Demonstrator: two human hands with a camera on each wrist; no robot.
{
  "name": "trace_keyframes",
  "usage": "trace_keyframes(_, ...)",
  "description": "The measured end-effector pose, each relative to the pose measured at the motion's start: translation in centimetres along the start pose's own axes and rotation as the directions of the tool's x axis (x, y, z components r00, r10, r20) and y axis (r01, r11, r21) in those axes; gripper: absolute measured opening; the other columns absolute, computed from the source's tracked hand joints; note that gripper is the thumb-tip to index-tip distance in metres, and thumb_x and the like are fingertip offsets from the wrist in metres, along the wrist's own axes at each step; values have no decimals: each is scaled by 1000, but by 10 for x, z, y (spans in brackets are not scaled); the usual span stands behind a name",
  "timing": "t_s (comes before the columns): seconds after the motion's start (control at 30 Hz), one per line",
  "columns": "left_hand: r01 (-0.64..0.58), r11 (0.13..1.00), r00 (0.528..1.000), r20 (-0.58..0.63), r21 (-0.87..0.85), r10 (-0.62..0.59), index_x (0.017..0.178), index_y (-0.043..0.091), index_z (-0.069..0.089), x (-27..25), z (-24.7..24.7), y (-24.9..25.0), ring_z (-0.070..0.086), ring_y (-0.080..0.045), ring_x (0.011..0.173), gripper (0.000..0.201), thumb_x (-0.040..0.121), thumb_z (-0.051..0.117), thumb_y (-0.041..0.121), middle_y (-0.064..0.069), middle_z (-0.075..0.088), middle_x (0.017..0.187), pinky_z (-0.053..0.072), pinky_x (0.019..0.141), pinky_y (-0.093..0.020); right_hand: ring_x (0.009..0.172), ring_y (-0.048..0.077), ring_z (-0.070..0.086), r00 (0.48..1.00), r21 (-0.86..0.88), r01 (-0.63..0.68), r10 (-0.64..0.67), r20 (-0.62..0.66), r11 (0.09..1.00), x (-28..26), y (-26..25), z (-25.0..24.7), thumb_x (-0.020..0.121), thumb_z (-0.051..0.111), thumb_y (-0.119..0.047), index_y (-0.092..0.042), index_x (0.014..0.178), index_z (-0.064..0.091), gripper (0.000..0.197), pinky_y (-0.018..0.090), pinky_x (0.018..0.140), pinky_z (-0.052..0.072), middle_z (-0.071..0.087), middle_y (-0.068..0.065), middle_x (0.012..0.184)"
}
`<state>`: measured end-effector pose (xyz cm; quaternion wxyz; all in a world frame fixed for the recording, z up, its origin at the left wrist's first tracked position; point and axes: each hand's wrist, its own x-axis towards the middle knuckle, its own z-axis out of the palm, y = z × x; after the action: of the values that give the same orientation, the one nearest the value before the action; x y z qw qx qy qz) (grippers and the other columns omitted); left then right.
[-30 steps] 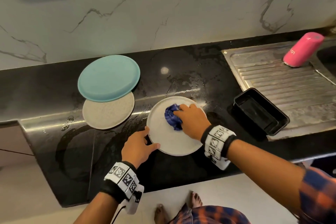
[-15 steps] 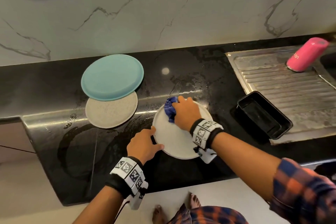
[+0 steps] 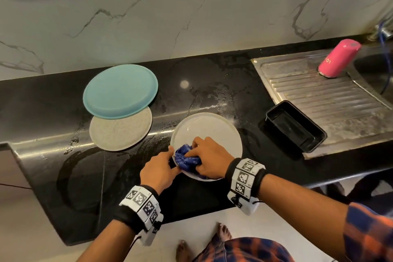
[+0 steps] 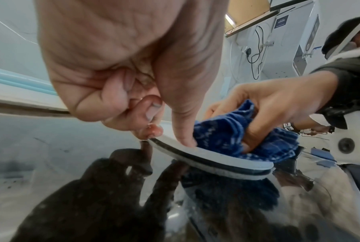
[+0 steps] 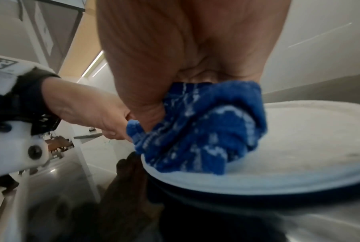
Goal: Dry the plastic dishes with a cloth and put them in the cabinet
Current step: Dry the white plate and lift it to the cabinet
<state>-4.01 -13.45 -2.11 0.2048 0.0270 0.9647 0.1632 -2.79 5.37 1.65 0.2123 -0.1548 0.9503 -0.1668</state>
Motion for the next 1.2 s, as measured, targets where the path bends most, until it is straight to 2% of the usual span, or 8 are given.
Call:
trace_keyframes(0.13,-14,1000,1000,6,18,14,152,33,30,-1,-1,0,62,-25,115,81,85,64,61,-1,61,133,53,90,-38,100,20,42,996,-20,73,-72,57,997,-21,17,-2,89,66,-23,-33,130,63,43,38,86,45,47,-2,119)
trace_keyframes(0.33,-23,994,1000,9,108,22,147,34,40,1,-5,3,64,-24,110,77,81,65,65,1,63,127,55,87,-38,105,23,46,978,-247,197,-174,114,949,-2,19,-16,88,68,-31,-35,135,58,48,38,81,45,48,-2,128)
trace_keyframes(0.43,-29,987,999,18,157,27,138,33,49,1,-10,7,64,-25,108,68,81,66,65,-1,65,122,54,84,-36,105,24,47,984,-328,180,-168,65,927,28,9,-25,88,68,-34,-36,134,59,47,40,81,47,51,-1,128)
trace_keyframes(0.53,-35,976,999,37,214,28,140,32,46,1,-12,11,63,-26,110,70,82,63,66,-1,64,123,51,83,-36,108,24,51,986,-375,162,-161,33,913,53,3,-36,85,72,-44,-39,128,63,44,40,83,49,54,-3,125)
trace_keyframes(0.6,-53,964,998,36,261,45,146,30,38,0,-13,12,63,-26,111,75,85,60,67,0,62,123,50,82,-36,109,26,53,993,-390,112,-121,2,914,64,8,-42,88,69,-43,-35,126,64,39,42,85,51,55,-1,122)
trace_keyframes(0.73,-82,941,996,45,328,71,153,28,26,-2,-17,15,62,-24,111,79,89,53,66,2,61,123,49,78,-35,109,31,51,989,-339,-133,101,-112,931,72,34,-55,93,63,-37,-22,125,60,35,46,83,51,50,5,121)
trace_keyframes(0.9,-97,931,995,56,352,83,151,27,29,-5,-22,18,64,-22,105,76,90,52,66,1,63,119,48,73,-33,94,28,59,961,-277,-273,247,-127,921,44,58,-63,86,65,-33,-14,105,62,27,39,74,52,53,6,108)
trace_keyframes(1.2,-160,955,982,140,249,128,150,42,32,0,-26,25,60,-25,117,76,84,67,58,1,59,131,51,93,-40,101,30,61,882,-225,-468,467,-60,855,-54,49,-14,94,56,-37,-12,111,62,31,33,72,42,56,13,119)
